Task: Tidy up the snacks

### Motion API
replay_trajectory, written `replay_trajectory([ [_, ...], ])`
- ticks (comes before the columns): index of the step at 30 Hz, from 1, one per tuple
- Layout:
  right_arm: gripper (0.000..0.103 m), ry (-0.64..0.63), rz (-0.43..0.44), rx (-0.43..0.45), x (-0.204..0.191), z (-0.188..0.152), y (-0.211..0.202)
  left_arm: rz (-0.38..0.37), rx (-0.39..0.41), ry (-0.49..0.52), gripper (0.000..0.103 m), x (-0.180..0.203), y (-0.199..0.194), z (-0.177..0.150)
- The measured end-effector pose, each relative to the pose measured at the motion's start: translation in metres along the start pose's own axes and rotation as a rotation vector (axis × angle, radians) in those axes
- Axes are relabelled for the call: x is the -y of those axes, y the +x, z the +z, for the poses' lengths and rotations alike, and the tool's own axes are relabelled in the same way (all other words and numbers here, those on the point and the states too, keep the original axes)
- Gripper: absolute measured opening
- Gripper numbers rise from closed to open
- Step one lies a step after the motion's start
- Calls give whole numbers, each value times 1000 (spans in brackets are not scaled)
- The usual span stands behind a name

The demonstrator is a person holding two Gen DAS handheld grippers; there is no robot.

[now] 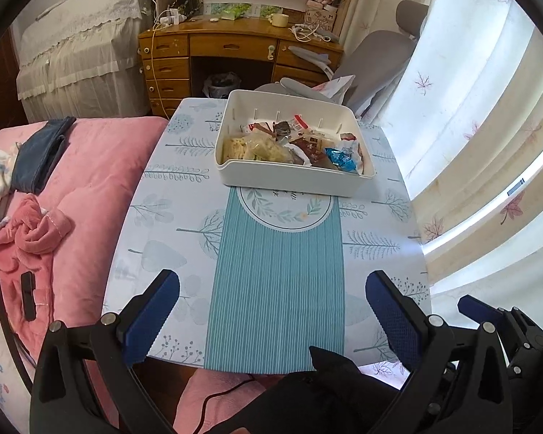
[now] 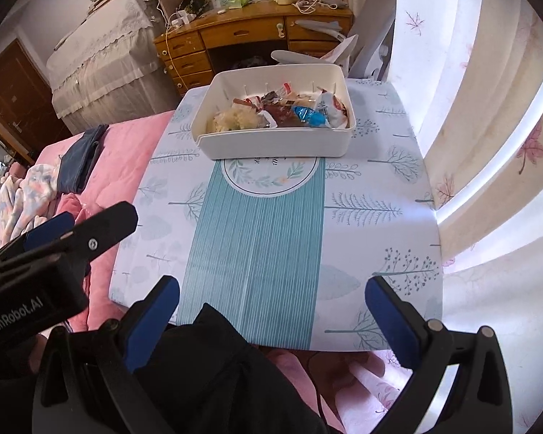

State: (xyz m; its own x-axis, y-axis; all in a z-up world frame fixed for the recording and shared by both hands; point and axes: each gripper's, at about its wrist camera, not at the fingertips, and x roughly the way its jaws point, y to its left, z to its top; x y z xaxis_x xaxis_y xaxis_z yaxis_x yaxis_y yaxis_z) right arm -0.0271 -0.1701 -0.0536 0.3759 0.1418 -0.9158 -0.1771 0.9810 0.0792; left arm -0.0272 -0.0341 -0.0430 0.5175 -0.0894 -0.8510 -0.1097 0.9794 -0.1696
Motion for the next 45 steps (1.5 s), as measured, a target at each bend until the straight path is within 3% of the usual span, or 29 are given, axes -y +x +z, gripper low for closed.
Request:
replay_trajectory([
  [45, 103, 27, 30, -24, 21, -1, 8, 23, -4, 18, 102, 18, 1, -4],
])
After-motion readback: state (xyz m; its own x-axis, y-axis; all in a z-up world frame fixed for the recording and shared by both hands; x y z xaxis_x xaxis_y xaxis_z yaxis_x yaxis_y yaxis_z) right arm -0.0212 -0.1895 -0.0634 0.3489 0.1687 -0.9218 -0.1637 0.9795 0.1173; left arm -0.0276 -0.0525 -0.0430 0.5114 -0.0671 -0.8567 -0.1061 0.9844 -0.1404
